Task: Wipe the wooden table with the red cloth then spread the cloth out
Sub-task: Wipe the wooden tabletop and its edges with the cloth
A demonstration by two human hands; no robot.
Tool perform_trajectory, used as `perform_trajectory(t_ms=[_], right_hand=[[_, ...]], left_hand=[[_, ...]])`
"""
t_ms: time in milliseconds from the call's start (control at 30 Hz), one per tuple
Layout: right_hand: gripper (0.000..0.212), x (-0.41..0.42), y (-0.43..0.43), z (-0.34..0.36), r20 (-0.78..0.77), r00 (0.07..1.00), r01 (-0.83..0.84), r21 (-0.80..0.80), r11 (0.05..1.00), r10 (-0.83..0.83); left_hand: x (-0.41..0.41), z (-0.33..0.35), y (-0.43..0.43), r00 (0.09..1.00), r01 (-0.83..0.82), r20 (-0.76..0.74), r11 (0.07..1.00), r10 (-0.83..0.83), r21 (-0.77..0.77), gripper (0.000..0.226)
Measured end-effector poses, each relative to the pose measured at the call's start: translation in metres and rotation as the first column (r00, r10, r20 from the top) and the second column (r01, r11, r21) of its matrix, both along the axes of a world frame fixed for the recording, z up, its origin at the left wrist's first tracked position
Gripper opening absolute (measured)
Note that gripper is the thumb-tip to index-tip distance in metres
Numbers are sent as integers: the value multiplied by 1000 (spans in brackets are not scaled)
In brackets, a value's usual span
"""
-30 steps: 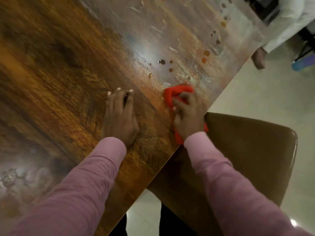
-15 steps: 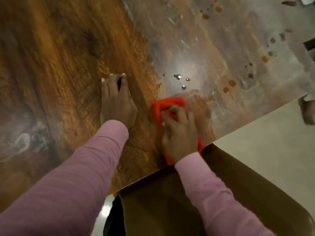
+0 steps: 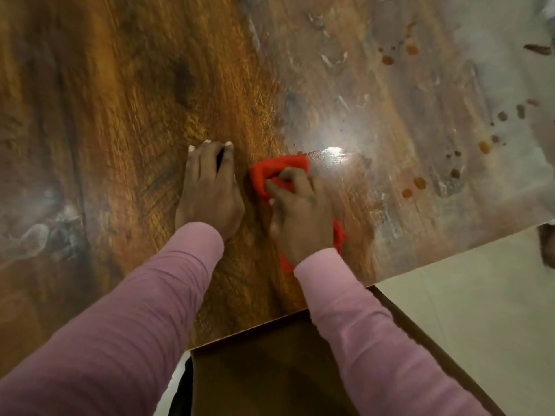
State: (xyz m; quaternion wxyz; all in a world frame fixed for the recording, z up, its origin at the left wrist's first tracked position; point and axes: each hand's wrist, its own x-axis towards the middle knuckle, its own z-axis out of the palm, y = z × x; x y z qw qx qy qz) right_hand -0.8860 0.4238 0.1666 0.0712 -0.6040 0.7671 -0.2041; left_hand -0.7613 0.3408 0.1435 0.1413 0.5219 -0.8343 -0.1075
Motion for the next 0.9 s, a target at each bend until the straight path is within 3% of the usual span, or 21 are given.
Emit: perform_trajectory(t_ms=[67,100,233,300,367,500,567,667,733,800,900], right_hand=[[29,-13,-6,0,-66,993,-100,-26,995,98],[29,-26,-10,-1,-101,993,-66,-21,998,64],[30,-80,-44,1,-17,929,370,52,927,-370],[29,-73,-54,1,11,896,444,48,895,-444],[29,-48,-55,1,37,939,342,22,940,-342],[27,-21,-45,-2,2,998,-67,6,998,67],[27,-42,-54,-1,-26,999,-18,22,1000,18],[29,-80,-83,0,27,943,331,24,943,-331],[29,-82,-98,1,50,886,460,20,888,-460],[28,-63,-100,1,56,907,418,9,908,-418],[26,-27,-87,-1,49,997,64,-18,998,-63]], left_hand=[[1,-2,-1,1000,5,-3,1000,-5,-4,54],[2,-3,-1,1000,9,-6,1000,-9,-10,53],[1,-5,0,1000,16,-23,1000,-17,-25,50],[1,-5,-1,999,16,-32,1000,-17,-23,49],[0,-3,-1,1000,10,-29,1000,-11,-19,49],[1,0,-1,1000,2,-11,1000,-2,4,53],[1,1,-1,1000,6,-4,1000,-6,23,53],[2,0,0,1000,8,-10,999,-8,33,51],[1,0,-1,1000,8,-7,1000,-8,21,51],[0,2,-1,1000,5,5,999,-5,37,52],[-1,4,-1,1000,-11,8,997,11,75,53]])
